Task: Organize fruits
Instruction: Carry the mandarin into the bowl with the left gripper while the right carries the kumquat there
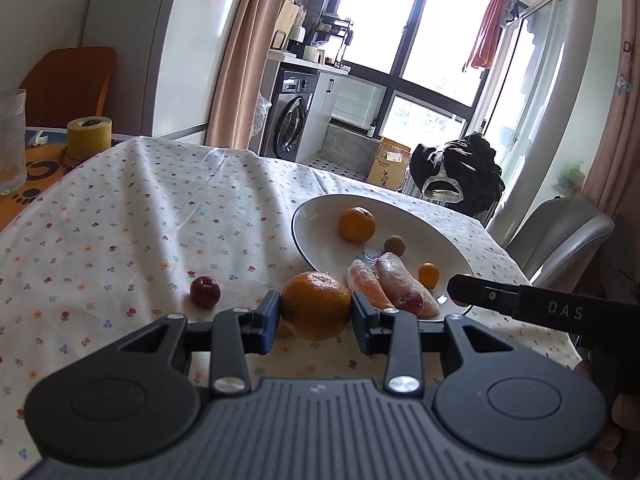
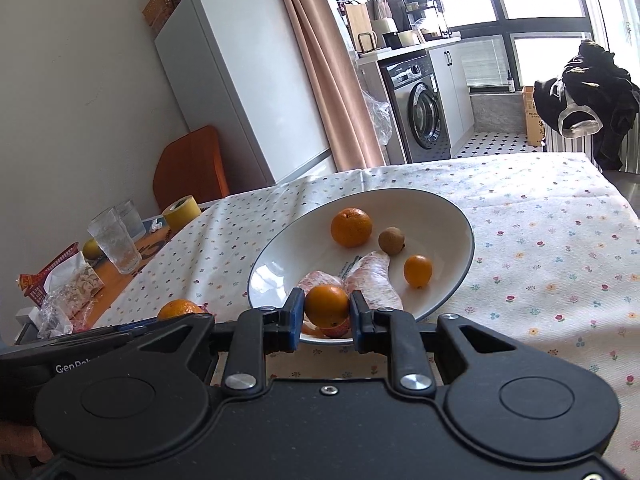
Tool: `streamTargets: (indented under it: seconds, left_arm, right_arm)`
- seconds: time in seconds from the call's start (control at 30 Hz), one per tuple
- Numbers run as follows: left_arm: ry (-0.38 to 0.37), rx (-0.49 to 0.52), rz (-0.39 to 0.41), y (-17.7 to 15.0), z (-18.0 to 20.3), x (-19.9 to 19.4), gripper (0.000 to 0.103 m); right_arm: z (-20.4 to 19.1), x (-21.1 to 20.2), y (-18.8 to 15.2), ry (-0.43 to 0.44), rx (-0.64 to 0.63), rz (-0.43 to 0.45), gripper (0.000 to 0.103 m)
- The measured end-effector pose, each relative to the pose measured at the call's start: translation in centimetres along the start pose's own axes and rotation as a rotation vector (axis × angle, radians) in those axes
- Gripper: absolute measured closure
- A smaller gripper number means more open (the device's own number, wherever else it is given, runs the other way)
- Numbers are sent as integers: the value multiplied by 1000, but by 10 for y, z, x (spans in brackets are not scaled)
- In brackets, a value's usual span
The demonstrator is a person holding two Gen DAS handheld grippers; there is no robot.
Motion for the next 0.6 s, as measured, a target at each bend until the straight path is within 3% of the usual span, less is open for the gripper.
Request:
streamTargets:
  seconds: [0.6]
  left_arm:
    - [10, 58, -5, 25, 9, 23, 67]
  right_arm:
    - [20, 10, 35, -14, 20, 55, 81]
Point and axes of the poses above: each gripper's, at about its wrist camera, not at the fingertips, and x roughly the way its jaws point, z to its right, y to its top, the point moved 10 cm from there along x, roughly the way its jaws point, and after that the axes turned 15 degrees about -y, right-handed, at the moved point
